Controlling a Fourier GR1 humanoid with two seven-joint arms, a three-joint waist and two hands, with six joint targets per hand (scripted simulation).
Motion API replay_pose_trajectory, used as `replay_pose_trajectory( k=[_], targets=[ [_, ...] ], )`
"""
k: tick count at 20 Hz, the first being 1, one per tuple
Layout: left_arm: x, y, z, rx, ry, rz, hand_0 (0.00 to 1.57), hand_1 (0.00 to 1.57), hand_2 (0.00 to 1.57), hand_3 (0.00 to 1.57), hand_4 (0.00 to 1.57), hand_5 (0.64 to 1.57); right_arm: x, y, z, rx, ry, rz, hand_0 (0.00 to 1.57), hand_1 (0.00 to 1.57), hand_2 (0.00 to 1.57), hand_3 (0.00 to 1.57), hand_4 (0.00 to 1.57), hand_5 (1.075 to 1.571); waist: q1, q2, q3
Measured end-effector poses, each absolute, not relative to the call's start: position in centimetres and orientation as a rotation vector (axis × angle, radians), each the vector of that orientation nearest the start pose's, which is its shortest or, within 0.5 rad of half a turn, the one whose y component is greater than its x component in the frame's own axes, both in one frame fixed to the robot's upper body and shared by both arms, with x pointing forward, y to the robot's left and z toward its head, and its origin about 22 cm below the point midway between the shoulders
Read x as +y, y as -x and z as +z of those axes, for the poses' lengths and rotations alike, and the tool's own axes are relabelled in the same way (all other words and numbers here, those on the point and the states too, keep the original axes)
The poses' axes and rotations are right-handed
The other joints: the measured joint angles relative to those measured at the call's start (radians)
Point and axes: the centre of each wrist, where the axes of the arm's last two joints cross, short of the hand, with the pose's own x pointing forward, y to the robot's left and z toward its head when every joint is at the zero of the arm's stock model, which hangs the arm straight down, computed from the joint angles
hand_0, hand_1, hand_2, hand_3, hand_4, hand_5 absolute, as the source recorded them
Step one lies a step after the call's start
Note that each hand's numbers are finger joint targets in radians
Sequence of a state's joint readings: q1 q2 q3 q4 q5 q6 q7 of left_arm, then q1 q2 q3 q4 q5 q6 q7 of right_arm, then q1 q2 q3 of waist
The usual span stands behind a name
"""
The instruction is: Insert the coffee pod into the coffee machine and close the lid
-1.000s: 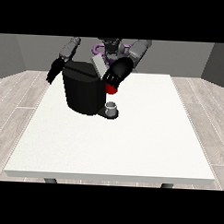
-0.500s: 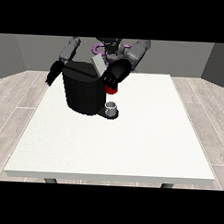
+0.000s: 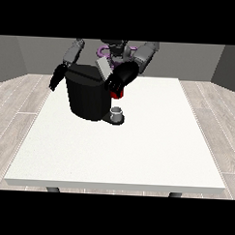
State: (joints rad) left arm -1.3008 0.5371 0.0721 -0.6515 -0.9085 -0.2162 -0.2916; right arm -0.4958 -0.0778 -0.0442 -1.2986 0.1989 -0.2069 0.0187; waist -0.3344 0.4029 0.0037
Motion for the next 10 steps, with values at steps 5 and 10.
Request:
replay_pose_trajectory(
  k=[5, 10],
  targets=[
    [27.0, -45.3, 31.3, -1.749, -1.005, -1.227, 0.00, 0.00, 0.53, 0.44, 0.00, 1.571, -20.4, -35.3, 7.8, -1.774, 0.288, 0.144, 0.00, 0.00, 0.00, 0.00, 0.15, 1.571, -0.002, 0.003, 0.0014],
    [27.3, -45.5, 30.4, -1.740, -1.002, -1.217, 0.00, 0.00, 0.33, 0.23, 0.00, 1.571, -20.3, -35.1, 7.1, -1.753, 0.310, 0.129, 0.00, 0.00, 0.00, 0.00, 0.08, 1.571, 0.016, -0.009, -0.0005]
  ],
)
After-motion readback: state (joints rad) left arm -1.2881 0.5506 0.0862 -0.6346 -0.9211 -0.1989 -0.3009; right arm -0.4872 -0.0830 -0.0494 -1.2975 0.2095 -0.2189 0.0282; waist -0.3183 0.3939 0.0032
